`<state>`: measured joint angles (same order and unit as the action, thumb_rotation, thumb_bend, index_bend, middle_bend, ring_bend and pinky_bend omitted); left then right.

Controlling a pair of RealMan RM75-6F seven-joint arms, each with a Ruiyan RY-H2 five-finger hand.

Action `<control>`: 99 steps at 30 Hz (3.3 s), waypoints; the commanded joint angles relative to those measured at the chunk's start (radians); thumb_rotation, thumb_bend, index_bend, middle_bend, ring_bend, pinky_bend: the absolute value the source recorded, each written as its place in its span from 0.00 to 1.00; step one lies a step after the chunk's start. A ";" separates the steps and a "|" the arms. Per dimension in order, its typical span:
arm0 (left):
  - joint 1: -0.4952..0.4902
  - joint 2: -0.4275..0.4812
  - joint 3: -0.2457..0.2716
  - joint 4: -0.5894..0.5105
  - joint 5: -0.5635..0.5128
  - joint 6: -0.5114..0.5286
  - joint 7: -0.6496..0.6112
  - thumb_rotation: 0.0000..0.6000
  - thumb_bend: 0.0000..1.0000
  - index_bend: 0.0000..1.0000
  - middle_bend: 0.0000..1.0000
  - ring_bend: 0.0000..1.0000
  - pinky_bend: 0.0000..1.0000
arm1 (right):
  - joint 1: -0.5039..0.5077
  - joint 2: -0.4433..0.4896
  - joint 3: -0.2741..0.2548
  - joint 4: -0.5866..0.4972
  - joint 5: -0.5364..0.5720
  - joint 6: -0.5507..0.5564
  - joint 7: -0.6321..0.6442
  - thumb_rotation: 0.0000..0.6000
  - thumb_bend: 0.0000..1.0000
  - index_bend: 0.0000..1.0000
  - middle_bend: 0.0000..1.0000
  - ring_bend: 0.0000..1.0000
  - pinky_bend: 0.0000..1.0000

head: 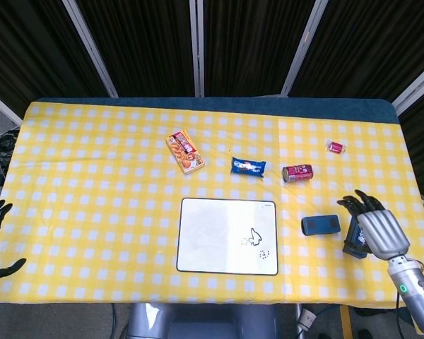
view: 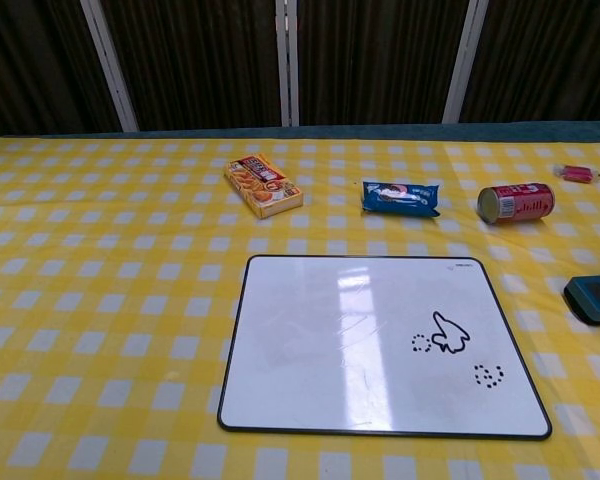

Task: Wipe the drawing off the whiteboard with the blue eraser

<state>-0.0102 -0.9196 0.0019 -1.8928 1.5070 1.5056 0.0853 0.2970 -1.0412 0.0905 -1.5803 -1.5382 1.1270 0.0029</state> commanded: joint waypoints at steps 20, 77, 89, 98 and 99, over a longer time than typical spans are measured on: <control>-0.006 -0.007 -0.010 0.015 -0.044 -0.016 0.007 1.00 0.00 0.00 0.00 0.00 0.00 | 0.164 -0.268 -0.097 0.361 -0.083 -0.144 -0.030 1.00 0.14 0.31 0.28 0.17 0.28; -0.041 -0.020 -0.026 0.027 -0.102 -0.069 0.015 1.00 0.00 0.00 0.00 0.00 0.00 | 0.434 -0.477 0.039 0.142 0.233 -0.326 -0.496 1.00 0.47 0.51 0.52 0.43 0.45; -0.046 -0.016 -0.029 0.034 -0.112 -0.079 -0.002 1.00 0.00 0.00 0.00 0.00 0.00 | 0.465 -0.493 -0.012 0.124 0.292 -0.356 -0.587 1.00 0.54 0.51 0.53 0.43 0.46; -0.048 -0.018 -0.027 0.029 -0.110 -0.080 0.002 1.00 0.00 0.00 0.00 0.00 0.00 | 0.447 -0.379 -0.108 0.008 0.191 -0.349 -0.569 1.00 0.56 0.53 0.54 0.44 0.46; -0.048 -0.017 -0.027 0.029 -0.109 -0.080 0.003 1.00 0.00 0.00 0.00 0.00 0.00 | 0.443 -0.371 -0.117 -0.001 0.184 -0.349 -0.563 1.00 0.56 0.53 0.54 0.44 0.46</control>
<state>-0.0581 -0.9370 -0.0251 -1.8643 1.3975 1.4258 0.0880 0.7464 -1.4235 -0.0147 -1.5692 -1.3433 0.7766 -0.5684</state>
